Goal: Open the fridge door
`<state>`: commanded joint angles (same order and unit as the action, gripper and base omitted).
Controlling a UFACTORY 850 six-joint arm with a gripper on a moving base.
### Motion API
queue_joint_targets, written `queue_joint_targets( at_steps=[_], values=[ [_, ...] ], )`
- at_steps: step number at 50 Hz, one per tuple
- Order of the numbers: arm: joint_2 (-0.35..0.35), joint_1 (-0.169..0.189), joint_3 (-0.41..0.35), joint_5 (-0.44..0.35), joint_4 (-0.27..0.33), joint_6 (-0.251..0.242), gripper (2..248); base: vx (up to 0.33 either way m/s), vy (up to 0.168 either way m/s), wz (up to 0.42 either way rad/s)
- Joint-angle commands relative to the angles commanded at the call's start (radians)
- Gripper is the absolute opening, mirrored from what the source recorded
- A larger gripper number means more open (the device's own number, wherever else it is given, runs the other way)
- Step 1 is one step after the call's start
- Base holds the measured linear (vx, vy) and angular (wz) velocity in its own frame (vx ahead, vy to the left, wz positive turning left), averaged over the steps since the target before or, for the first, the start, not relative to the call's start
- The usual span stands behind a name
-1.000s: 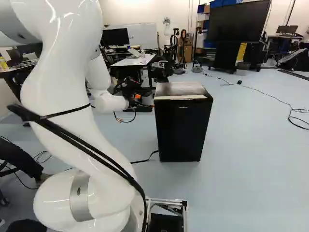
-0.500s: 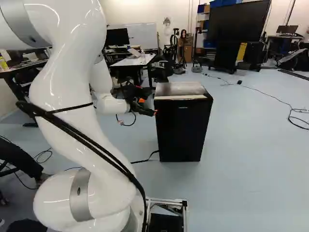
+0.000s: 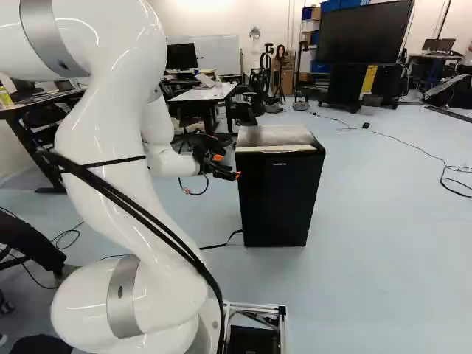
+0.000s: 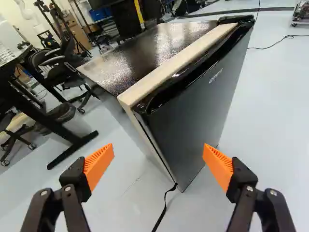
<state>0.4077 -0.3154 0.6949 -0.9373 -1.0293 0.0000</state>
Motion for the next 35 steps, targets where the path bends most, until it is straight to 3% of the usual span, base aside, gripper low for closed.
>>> queue_joint_targets(
  at_steps=[35],
  values=[
    [0.029,0.007,0.039,0.000,0.000,0.000,247,0.000,0.000,0.000]
  ],
)
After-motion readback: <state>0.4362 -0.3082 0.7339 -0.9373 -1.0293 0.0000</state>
